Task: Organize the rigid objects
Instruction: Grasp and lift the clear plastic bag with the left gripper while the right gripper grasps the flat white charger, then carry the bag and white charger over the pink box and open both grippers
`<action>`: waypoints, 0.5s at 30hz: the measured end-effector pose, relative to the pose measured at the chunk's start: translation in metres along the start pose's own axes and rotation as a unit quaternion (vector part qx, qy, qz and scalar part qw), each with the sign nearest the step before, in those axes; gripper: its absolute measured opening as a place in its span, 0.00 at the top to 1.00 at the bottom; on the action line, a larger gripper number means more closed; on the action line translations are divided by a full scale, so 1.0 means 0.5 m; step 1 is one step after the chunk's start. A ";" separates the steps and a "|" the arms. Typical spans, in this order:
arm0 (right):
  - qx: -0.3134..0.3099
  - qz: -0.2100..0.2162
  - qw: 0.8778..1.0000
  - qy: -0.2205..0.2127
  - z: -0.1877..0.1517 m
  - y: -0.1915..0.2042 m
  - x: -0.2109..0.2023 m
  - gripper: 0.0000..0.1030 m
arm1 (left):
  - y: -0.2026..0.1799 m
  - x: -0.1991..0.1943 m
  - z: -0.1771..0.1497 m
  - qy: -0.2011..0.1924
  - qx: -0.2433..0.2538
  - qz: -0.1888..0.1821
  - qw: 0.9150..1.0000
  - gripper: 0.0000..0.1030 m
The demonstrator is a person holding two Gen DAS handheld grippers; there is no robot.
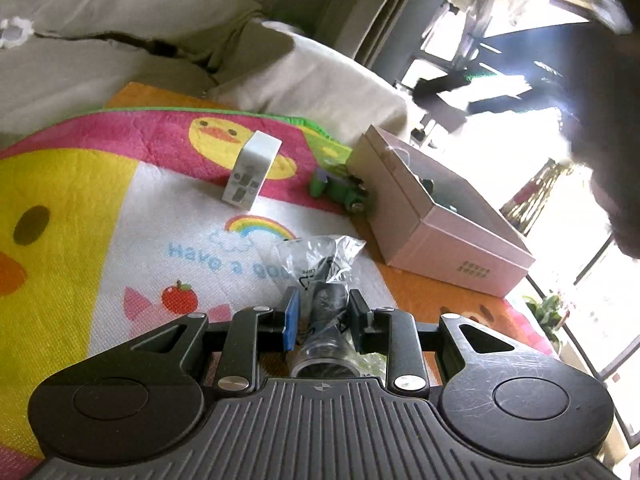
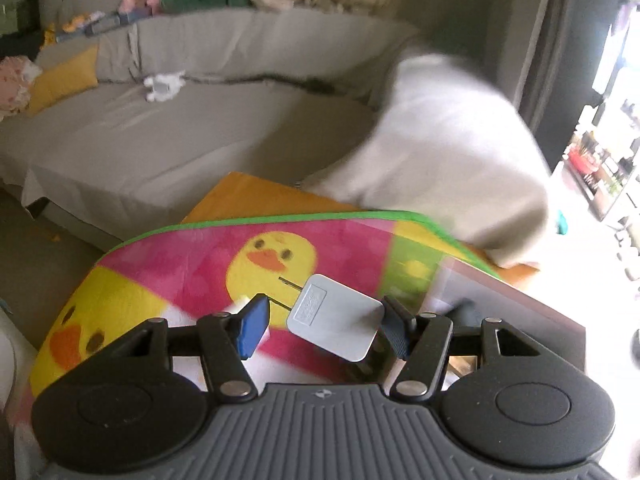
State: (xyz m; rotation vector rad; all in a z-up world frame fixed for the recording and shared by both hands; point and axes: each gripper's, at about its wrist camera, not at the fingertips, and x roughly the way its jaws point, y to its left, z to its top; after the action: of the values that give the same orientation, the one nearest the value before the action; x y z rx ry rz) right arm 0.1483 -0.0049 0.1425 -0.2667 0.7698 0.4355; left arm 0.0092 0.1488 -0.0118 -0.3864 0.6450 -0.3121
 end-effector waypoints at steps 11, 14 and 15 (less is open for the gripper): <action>-0.023 -0.035 0.998 -0.041 -0.262 -0.109 -0.208 0.40 | -0.079 0.007 -0.011 0.012 0.108 0.081 0.991 0.71; -0.025 -0.039 0.998 -0.043 -0.322 -0.126 -0.233 0.40 | -0.111 0.013 -0.018 0.024 0.145 0.104 0.984 0.69; -0.021 -0.036 0.998 -0.042 -0.335 -0.130 -0.236 0.40 | -0.119 0.013 -0.020 0.028 0.151 0.109 0.982 0.71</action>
State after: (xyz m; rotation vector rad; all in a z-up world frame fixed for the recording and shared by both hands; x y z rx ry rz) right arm 0.0016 -0.1600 0.1167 -0.3118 0.6684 0.3928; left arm -0.0017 0.0913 0.0036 -0.0153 0.6767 -0.2073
